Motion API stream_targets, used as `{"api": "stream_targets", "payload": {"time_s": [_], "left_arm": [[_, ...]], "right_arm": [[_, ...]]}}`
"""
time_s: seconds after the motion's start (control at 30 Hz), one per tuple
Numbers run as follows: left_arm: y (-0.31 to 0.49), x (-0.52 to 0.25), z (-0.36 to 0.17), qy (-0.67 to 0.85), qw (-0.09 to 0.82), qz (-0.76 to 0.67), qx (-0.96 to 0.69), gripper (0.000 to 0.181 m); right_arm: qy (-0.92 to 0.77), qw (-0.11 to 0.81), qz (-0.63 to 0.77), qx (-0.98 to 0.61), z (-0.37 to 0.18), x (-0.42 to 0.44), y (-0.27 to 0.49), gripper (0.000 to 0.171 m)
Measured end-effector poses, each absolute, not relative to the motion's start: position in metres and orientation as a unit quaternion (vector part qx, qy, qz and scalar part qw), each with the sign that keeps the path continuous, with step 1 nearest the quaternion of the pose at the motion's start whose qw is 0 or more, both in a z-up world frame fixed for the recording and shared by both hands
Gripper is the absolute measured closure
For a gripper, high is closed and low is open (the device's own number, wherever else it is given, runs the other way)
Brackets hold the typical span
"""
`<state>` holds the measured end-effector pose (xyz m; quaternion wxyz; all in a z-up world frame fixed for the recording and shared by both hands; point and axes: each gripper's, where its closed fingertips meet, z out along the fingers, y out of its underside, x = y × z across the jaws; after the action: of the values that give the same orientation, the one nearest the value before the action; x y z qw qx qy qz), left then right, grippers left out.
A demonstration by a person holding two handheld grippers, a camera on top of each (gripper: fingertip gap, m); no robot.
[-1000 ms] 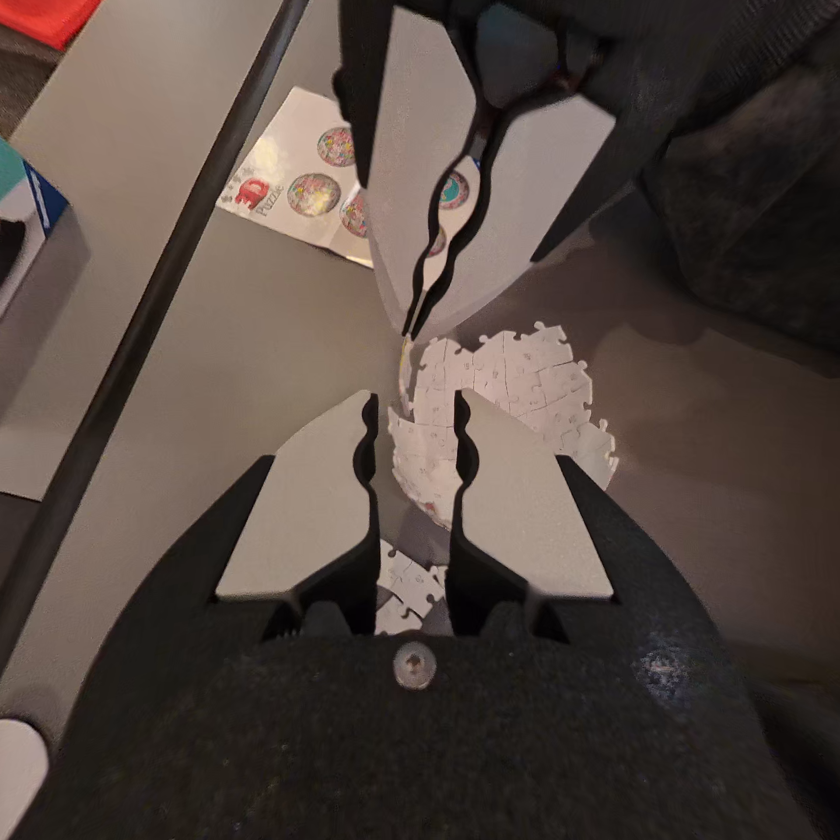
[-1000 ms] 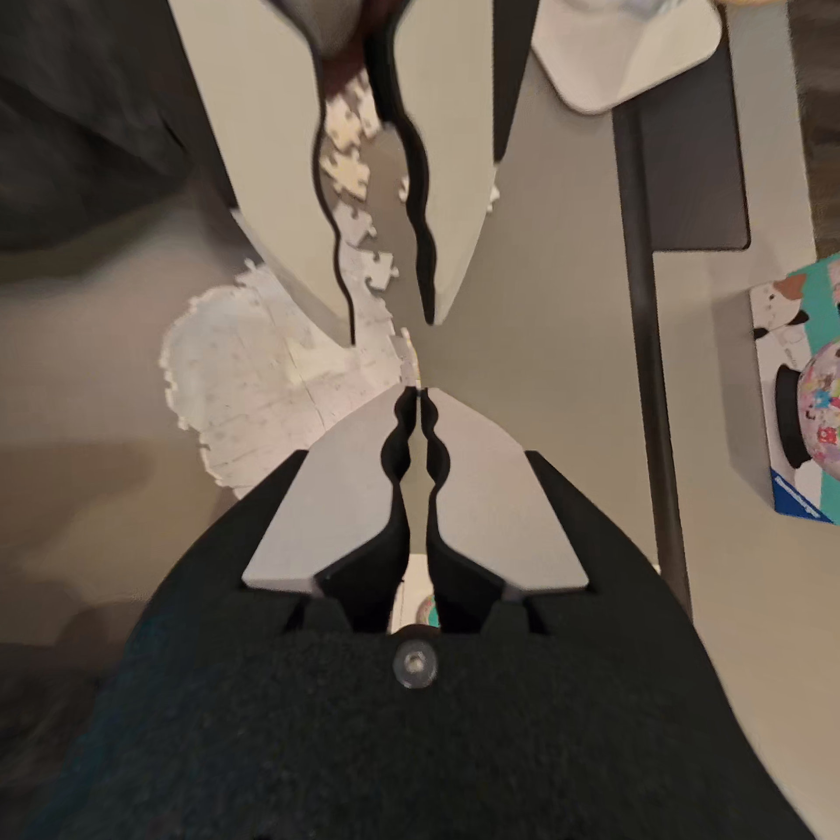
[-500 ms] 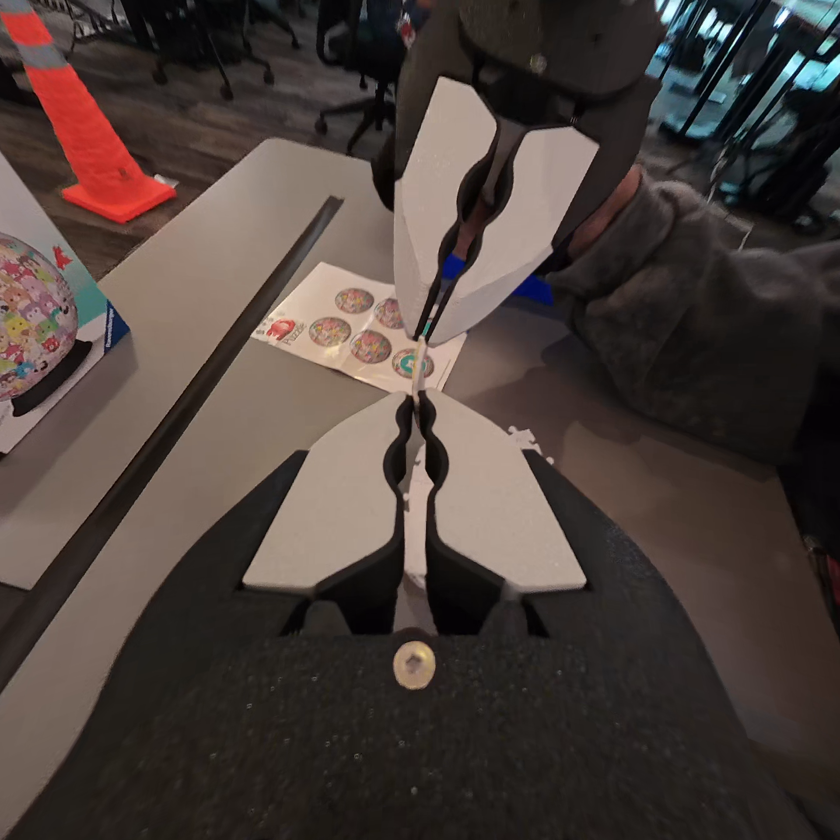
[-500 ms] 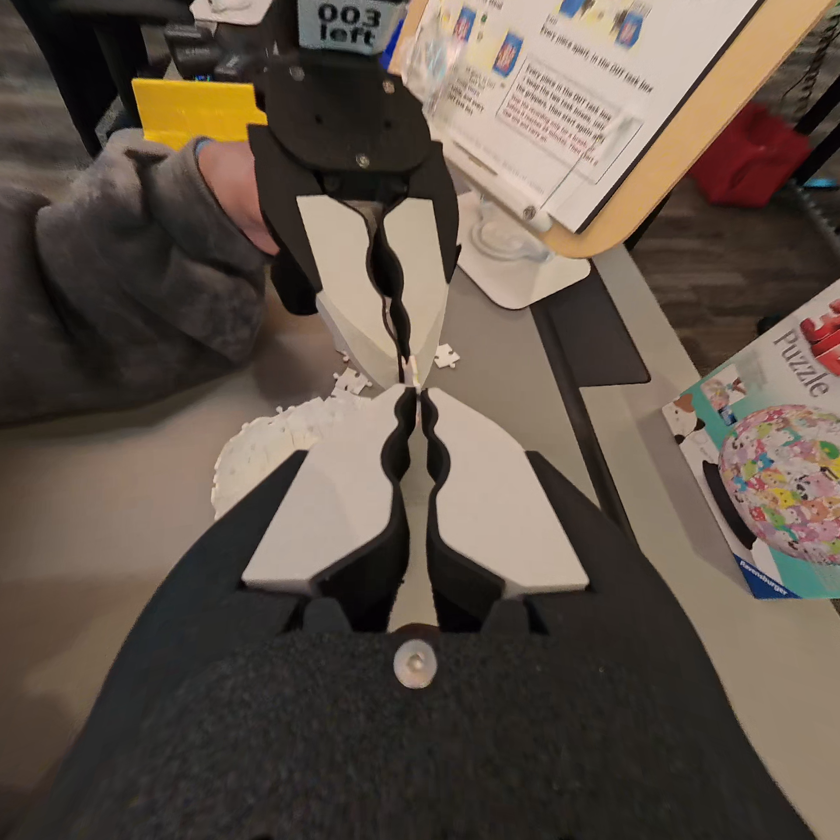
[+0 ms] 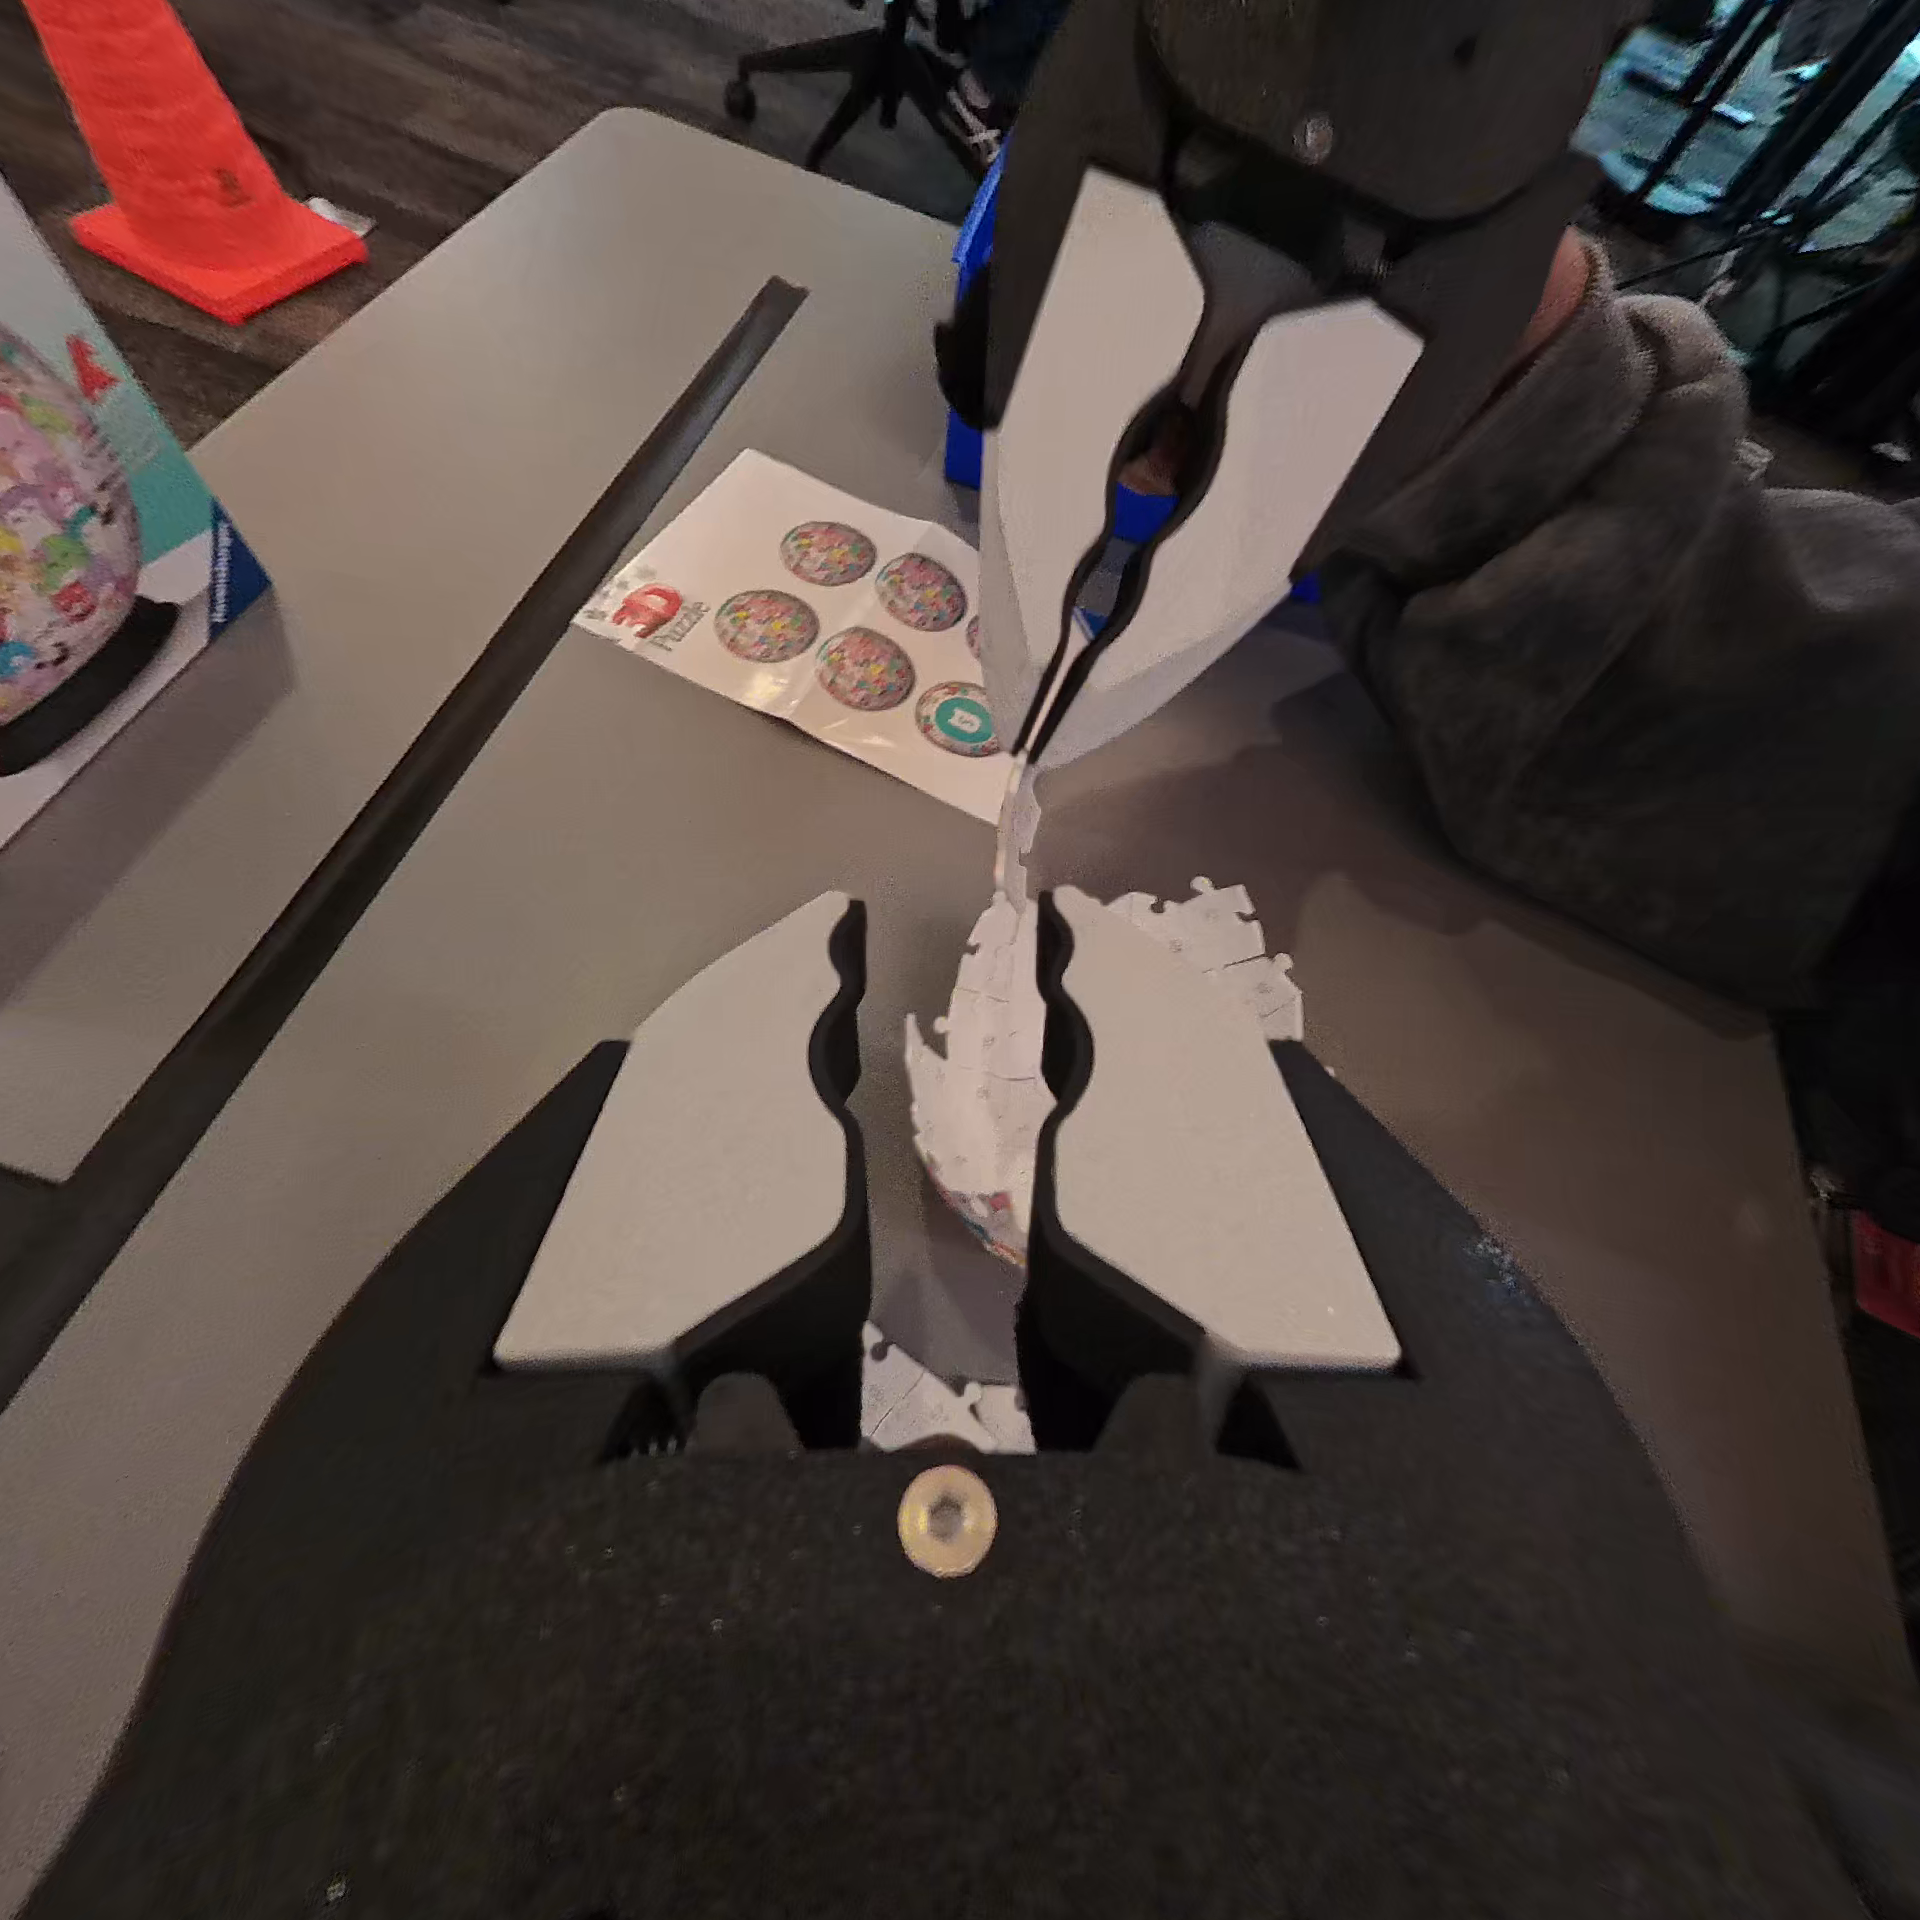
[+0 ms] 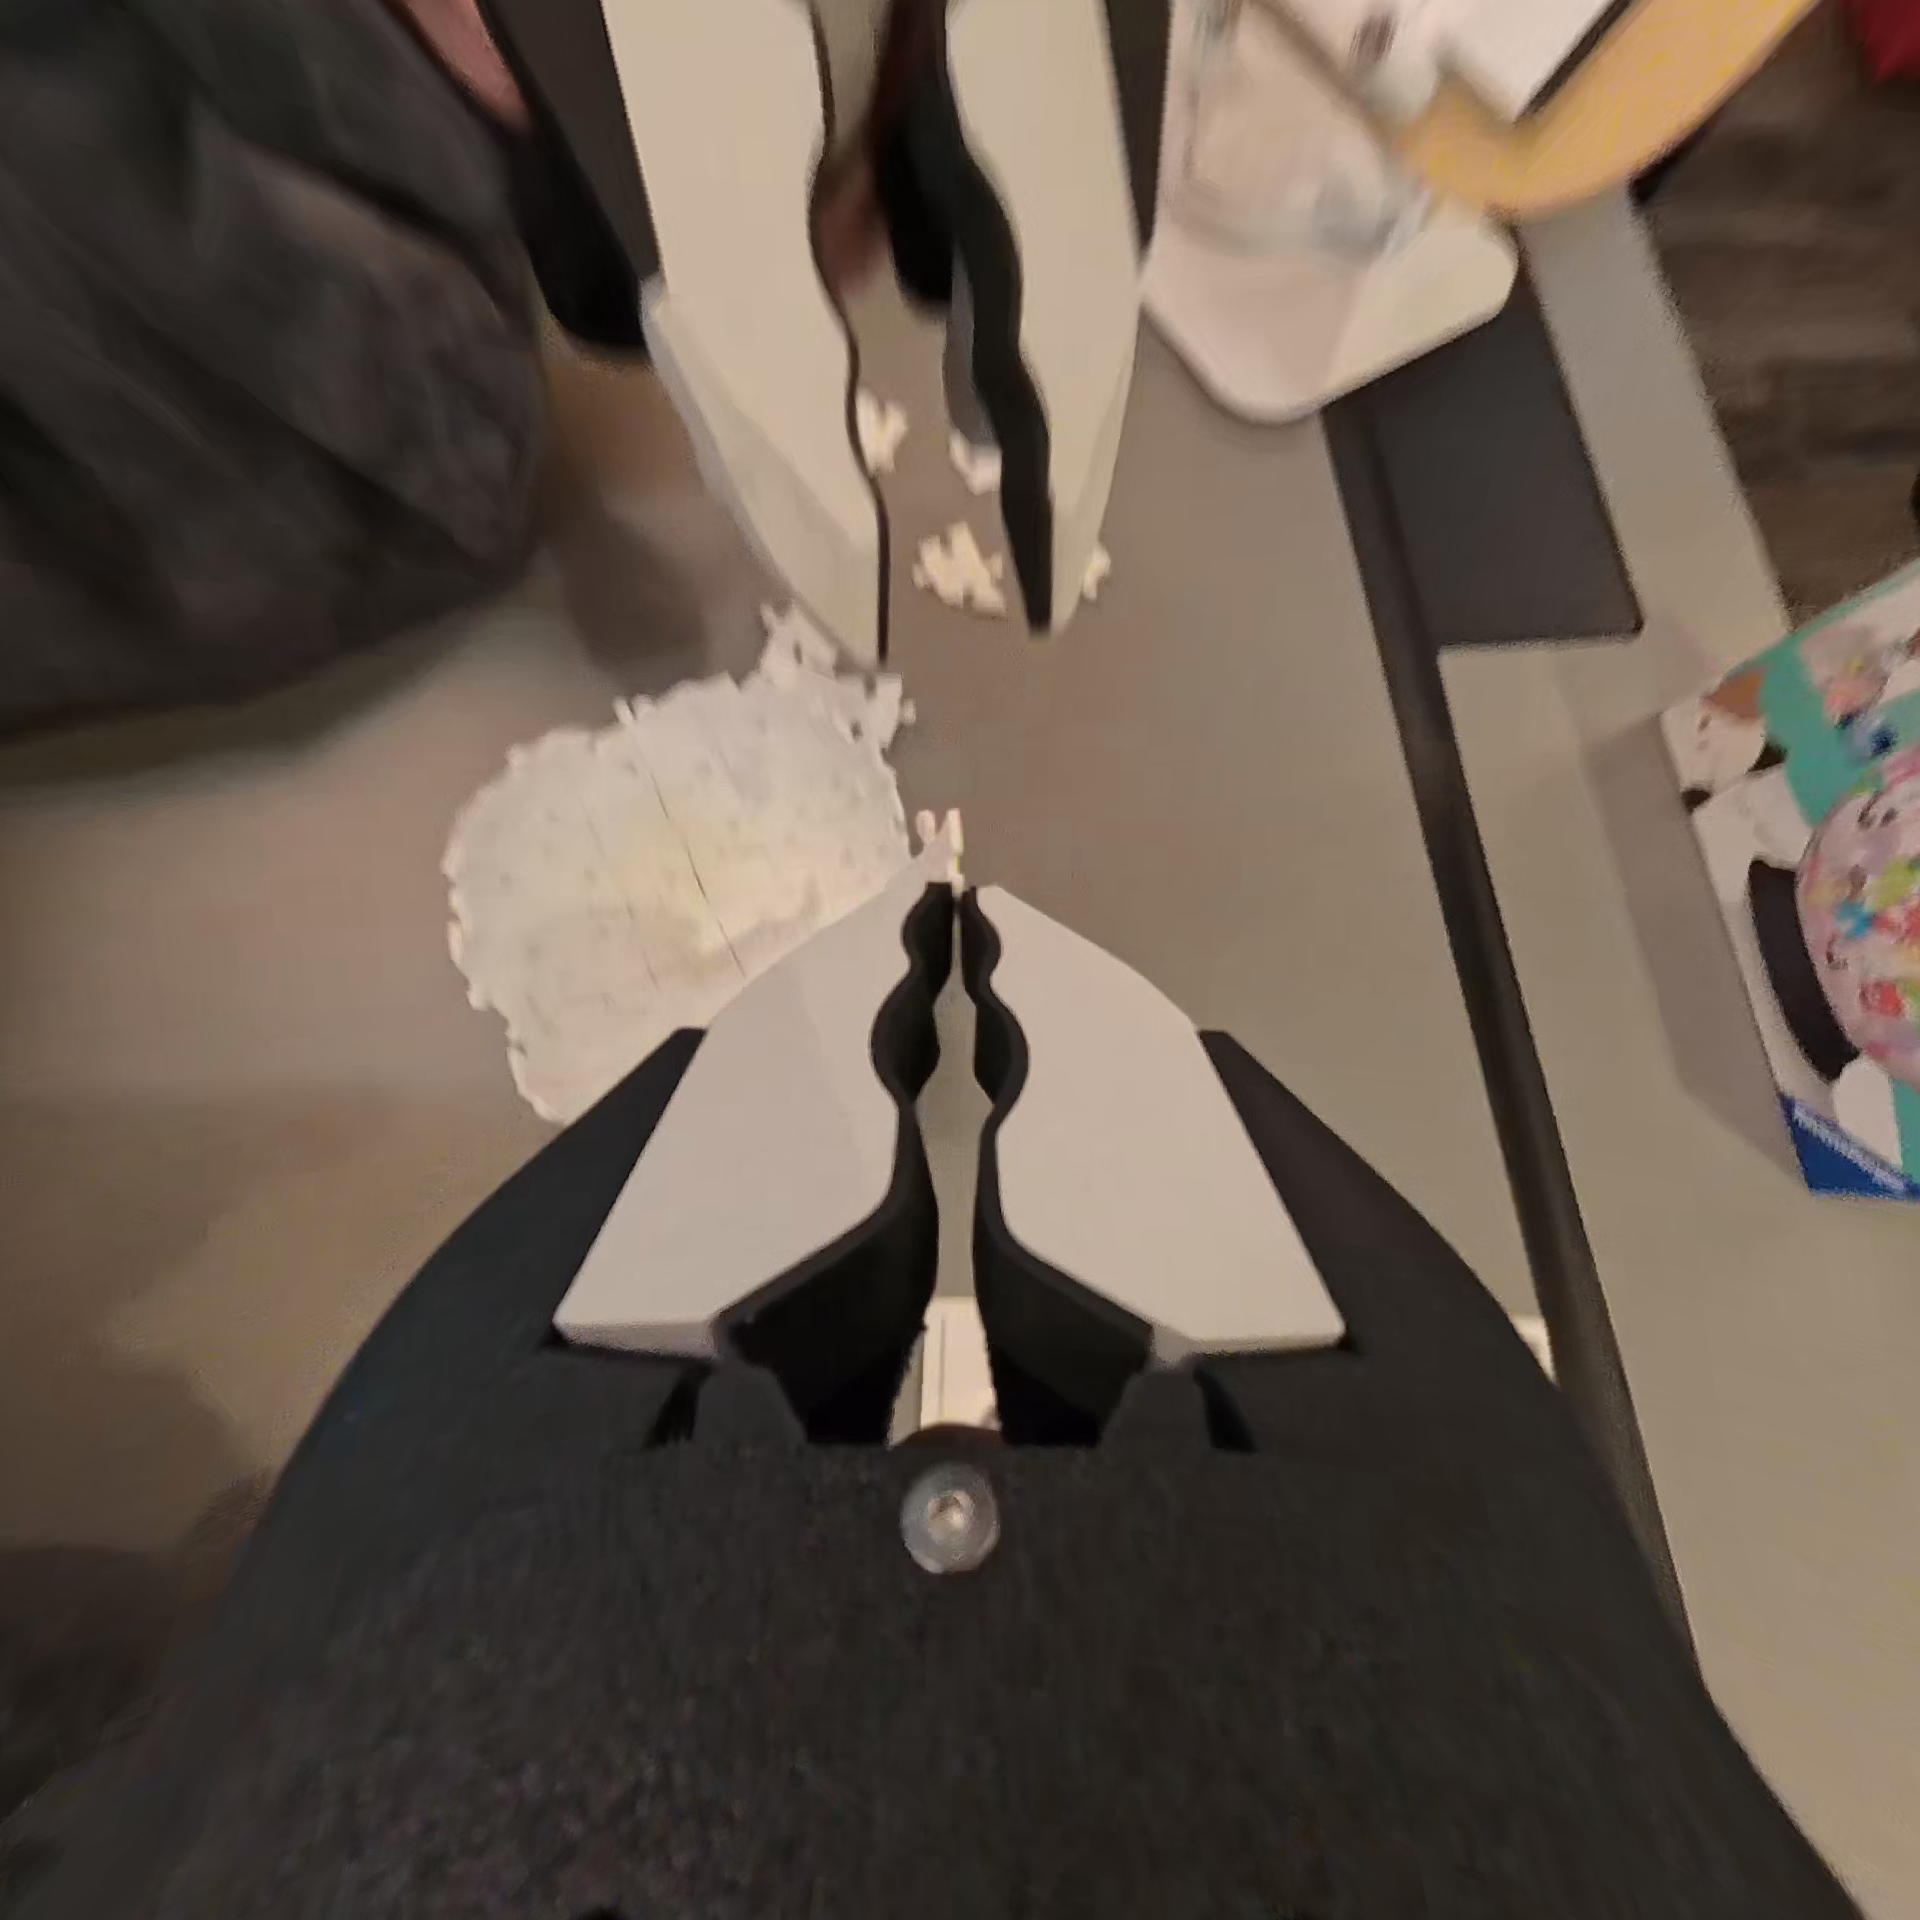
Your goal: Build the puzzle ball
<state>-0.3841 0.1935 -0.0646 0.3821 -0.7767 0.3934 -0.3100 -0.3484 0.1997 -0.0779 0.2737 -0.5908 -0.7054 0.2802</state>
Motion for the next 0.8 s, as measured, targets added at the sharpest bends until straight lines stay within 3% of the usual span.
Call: {"api": "stream_targets", "payload": {"time_s": [0.3,0.8], "left_arm": [[0.195,-0.394,-0.101,0.395,0.316,-0.255,-0.824,0.151],[0.191,-0.379,-0.138,0.443,0.242,-0.214,-0.836,0.154]], "right_arm": [[-0.743,0.189,0.173,-0.619,-0.138,-0.357,0.192,0.169],[-0.702,0.225,0.177,-0.652,-0.163,-0.358,0.195,0.169]]}}
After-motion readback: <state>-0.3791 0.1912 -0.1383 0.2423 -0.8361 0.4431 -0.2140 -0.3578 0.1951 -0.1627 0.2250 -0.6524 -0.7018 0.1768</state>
